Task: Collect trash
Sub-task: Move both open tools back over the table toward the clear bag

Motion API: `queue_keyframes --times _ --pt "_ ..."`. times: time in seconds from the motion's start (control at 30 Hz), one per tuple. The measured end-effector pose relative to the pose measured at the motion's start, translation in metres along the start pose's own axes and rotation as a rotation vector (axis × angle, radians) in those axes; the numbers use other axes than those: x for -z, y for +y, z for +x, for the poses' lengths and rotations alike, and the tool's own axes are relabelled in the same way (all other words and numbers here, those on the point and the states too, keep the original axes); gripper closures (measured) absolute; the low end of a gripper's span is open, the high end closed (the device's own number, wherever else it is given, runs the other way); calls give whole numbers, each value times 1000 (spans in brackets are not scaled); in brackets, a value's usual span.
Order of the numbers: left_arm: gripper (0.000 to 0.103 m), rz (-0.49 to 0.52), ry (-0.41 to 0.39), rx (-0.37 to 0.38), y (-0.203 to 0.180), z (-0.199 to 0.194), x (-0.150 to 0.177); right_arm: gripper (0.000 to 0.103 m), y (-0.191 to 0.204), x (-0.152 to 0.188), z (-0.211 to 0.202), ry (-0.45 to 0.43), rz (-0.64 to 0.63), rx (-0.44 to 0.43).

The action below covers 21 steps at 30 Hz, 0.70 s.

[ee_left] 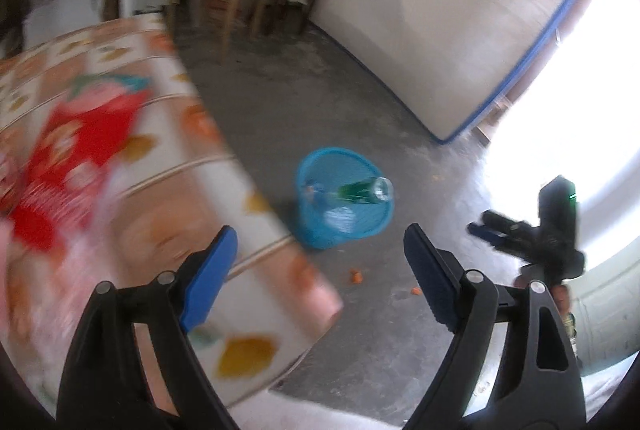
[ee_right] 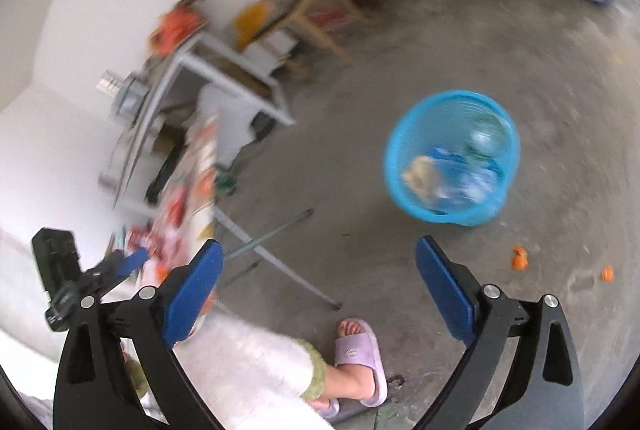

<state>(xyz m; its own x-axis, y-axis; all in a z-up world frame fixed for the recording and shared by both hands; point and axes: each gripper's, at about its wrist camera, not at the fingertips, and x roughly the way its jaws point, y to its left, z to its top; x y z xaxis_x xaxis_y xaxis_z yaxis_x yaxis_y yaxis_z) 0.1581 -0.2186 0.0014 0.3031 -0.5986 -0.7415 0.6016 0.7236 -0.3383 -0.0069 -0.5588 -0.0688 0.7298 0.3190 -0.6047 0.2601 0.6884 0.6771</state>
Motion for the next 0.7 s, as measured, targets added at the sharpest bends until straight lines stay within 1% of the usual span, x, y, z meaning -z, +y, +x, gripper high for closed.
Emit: queue_keyframes --times 0.07,0.13,0.2,0.27,0.37,0.4,0.47,0.53,0.57,0.63,0.7 --pt "19 -19 -43 -38 13 -22 16 9 27 0 8 21 -55 -19" --pt "18 -36 -92 -89 30 -46 35 9 57 -1 19 46 -112 -61" --pt "17 -54 -121 -137 46 -67 52 9 88 2 34 79 -171 -106" --pt "16 -75 -145 -172 63 -87 68 9 112 7 48 111 -216 -128" --pt "15 -118 -177 -231 91 -113 91 9 148 20 72 179 -275 -164" --pt "15 -127 -187 -246 98 -119 94 9 162 26 83 211 -294 -184" --pt "15 -156 -204 -281 114 -130 105 9 178 36 97 254 -312 -200" --pt "15 -190 -213 -303 129 -138 114 9 197 49 113 301 -333 -213" --pt "15 -203 -217 -306 135 -141 118 9 210 56 120 317 -367 -205" --pt "15 -226 -229 -303 144 -144 124 9 233 67 127 323 -460 -180" --pt "15 -243 -239 -291 152 -148 130 9 260 78 129 296 -601 -165"
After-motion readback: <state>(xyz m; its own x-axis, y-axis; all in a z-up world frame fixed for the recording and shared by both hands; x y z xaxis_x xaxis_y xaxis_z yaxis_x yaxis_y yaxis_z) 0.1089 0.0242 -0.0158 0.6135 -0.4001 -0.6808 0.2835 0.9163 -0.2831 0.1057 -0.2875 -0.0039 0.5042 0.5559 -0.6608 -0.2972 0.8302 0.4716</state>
